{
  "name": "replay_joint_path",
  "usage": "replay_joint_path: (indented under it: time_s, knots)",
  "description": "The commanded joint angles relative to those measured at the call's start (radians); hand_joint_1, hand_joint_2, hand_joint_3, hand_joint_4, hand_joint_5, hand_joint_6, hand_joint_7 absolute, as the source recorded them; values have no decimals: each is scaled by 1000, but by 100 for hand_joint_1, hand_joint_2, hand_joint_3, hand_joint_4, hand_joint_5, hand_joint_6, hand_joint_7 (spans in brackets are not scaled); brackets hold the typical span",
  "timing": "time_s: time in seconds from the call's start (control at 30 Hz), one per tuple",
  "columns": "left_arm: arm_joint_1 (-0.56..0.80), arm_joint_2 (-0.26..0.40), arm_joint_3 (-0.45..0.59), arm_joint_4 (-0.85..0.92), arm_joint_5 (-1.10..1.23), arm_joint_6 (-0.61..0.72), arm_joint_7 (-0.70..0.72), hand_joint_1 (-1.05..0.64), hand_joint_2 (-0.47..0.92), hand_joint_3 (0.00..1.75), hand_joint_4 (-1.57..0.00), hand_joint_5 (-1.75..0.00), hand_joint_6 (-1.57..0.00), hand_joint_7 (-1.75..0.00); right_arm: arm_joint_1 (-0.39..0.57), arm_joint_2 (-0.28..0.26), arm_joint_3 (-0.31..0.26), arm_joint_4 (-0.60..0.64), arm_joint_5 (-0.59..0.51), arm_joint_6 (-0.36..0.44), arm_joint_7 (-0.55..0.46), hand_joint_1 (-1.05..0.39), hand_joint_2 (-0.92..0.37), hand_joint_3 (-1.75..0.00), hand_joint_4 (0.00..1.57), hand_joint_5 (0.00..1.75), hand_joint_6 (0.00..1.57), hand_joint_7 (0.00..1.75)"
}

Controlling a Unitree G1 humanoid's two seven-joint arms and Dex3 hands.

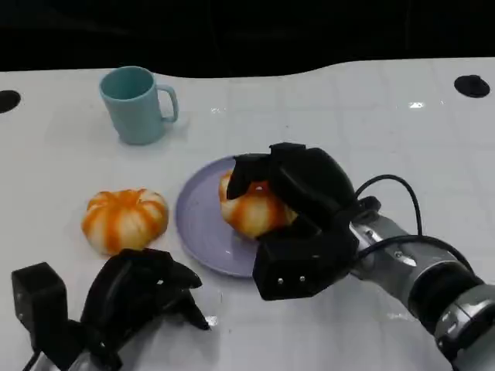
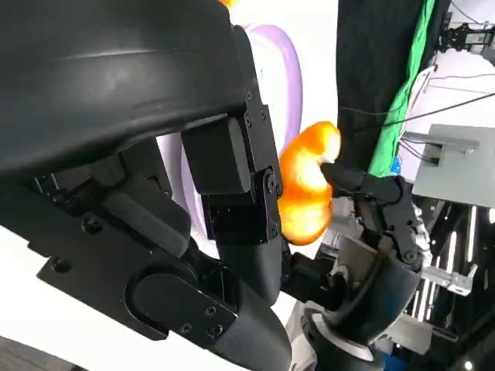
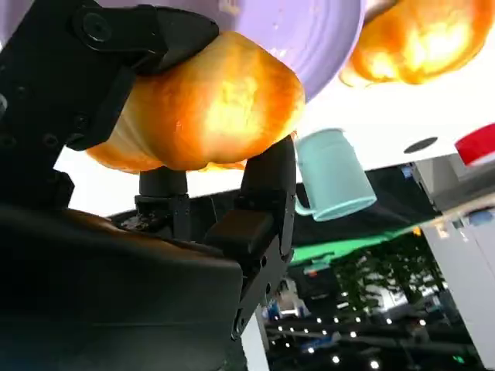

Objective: Grasp the bread from the table and place it into the plate.

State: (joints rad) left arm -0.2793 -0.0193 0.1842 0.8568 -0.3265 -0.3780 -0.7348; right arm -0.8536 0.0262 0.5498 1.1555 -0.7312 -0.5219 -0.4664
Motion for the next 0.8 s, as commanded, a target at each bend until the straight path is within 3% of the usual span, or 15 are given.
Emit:
replay_joint_path:
  time_s: [0.03,0.07,0.1,0.17,0.27,0.5,0.8]
  knots:
    - [13,13,2,-10,1,-2,1,-105,74,0,-157,-58,-157,-16,-19,-1,-24,5,44,20,74,-22,-60,-64,70,133,73,68]
    - [13,13,2,-10,2,-2,1,-105,74,0,-157,-58,-157,-16,-19,-3,-24,3,44,24,84,-25,-68,-48,66,107,71,51]
    - [13,12,2,-10,2,-3,3,-105,74,0,-157,-58,-157,-16,-21,-7,-18,0,37,36,102,-25,-72,-40,66,96,72,43]
    - [13,12,2,-10,2,-3,3,-105,74,0,-157,-58,-157,-16,-23,-16,-10,-7,29,49,136,-39,-86,-21,44,57,57,19]
    - [12,12,4,-7,-1,-3,-2,-105,74,0,-157,-58,-157,-17,-20,-24,-11,-24,32,65,178,-52,-91,-15,27,38,45,6]
    - [13,11,3,-6,4,-10,2,-105,75,0,-157,-58,-157,-16,2,-49,-26,-89,54,84,266,-69,-92,-20,7,28,26,0]
    - [9,9,5,-5,0,-2,3,-105,74,0,-157,-58,-157,-16,73,-106,-59,-241,106,72,347,-72,-92,-19,6,29,25,1]
